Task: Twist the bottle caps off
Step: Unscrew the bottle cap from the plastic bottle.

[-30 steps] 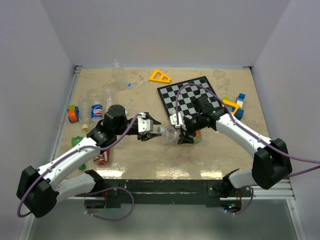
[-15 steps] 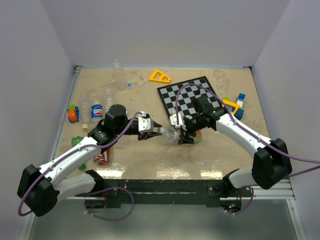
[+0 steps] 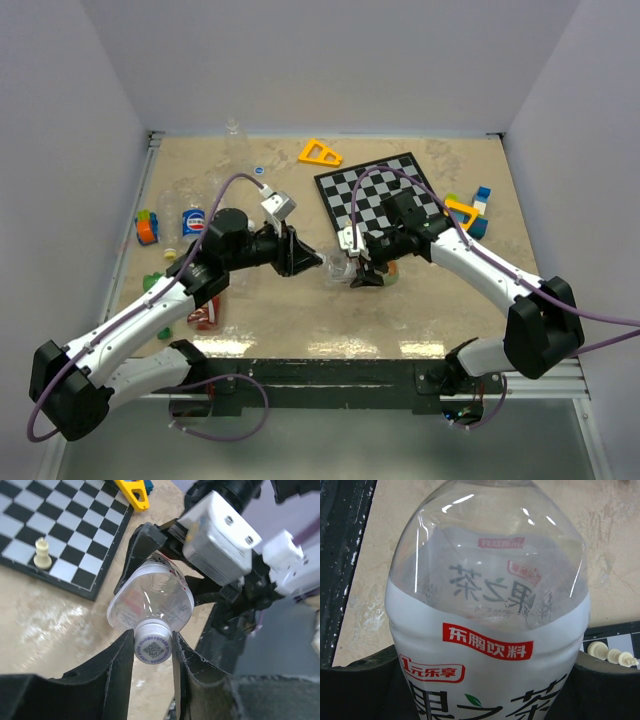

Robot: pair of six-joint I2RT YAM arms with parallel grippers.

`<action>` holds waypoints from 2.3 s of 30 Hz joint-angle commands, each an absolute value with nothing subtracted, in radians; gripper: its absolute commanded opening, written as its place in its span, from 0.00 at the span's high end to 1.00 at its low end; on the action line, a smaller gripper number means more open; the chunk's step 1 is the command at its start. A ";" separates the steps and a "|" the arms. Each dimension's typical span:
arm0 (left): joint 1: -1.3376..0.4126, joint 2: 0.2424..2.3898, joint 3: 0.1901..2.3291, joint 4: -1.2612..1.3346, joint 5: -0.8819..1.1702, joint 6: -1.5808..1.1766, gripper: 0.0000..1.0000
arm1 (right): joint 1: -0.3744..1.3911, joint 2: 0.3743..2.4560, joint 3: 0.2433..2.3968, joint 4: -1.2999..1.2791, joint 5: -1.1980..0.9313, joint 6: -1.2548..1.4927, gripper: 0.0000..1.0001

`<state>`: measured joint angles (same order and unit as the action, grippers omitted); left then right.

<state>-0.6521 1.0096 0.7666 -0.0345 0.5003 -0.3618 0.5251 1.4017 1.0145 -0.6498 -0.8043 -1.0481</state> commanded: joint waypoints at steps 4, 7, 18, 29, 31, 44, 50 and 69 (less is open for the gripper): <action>-0.641 0.971 0.824 -0.077 0.371 -0.710 1.00 | 0.522 1.390 1.022 -0.676 -0.801 -1.066 0.92; -0.641 0.971 0.831 -0.084 0.357 -0.703 1.00 | 0.522 1.388 1.022 -0.673 -0.799 -1.063 0.92; -0.643 0.916 0.874 -0.132 0.336 -0.580 0.19 | 0.522 1.387 1.022 -0.676 -0.801 -1.066 0.92; -0.640 0.770 0.899 -0.198 0.274 -0.220 0.00 | 0.522 1.384 1.022 -0.677 -0.804 -1.068 0.92; -0.640 0.750 0.900 -0.190 0.290 -0.114 0.00 | 0.522 1.384 1.022 -0.680 -0.802 -1.068 0.92; -0.641 0.738 0.812 -0.081 0.552 0.262 0.00 | 0.522 1.391 1.022 -0.676 -0.802 -1.068 0.92; -0.640 0.787 0.787 -0.090 0.684 0.478 0.04 | 0.522 1.390 1.022 -0.676 -0.802 -1.068 0.92; -0.643 1.025 0.818 -0.046 0.790 0.480 0.31 | 0.520 1.385 1.022 -0.680 -0.804 -1.072 0.91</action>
